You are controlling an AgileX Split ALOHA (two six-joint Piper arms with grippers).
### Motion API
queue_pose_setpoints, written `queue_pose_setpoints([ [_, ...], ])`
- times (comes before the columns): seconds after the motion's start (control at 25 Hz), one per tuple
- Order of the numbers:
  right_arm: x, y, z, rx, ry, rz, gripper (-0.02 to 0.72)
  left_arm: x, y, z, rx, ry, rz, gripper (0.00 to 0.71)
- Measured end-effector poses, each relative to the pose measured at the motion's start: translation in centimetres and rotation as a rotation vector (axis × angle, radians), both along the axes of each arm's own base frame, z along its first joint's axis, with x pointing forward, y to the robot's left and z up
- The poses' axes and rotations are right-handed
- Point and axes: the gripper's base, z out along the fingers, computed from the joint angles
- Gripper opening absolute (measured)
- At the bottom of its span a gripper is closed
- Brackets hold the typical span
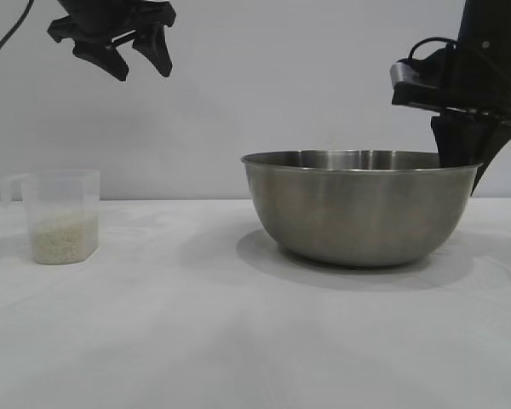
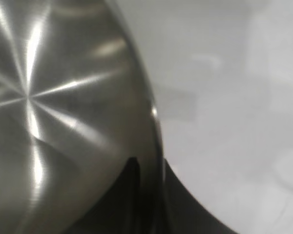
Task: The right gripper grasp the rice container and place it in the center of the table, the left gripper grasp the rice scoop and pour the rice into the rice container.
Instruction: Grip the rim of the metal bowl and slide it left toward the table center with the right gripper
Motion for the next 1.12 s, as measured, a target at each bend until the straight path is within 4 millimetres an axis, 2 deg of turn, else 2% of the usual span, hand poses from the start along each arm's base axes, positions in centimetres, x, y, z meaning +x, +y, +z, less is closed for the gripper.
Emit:
queue_pose_setpoints([
  [0.28,0.1,0.5,0.1,0.052,-0.004,-0.023,0.0,0.0,0.0,0.0,0.0,0.0,0.0,0.433],
  [0.64,0.0,3.0,0.3,0.11,-0.036,-0.011,0.0,0.0,0.0,0.0,0.0,0.0,0.0,0.433],
  [0.84,0.0,3.2,0.3,0.115,-0.041,-0.01,0.0,0.0,0.0,0.0,0.0,0.0,0.0,0.433],
  [0.88,0.0,3.2,0.3,0.115,-0.042,-0.006,0.048,0.0,0.0,0.0,0.0,0.0,0.0,0.433],
  [0.92,0.0,3.2,0.3,0.115,-0.043,-0.002,0.048,0.0,0.0,0.0,0.0,0.0,0.0,0.433],
  [0.96,0.0,3.2,0.3,0.115,-0.044,0.001,0.149,0.0,0.0,0.0,0.0,0.0,0.0,0.433],
  [1.12,-0.3,3.1,1.5,0.118,-0.064,0.015,0.445,0.0,0.0,0.0,0.0,0.0,0.0,0.433],
])
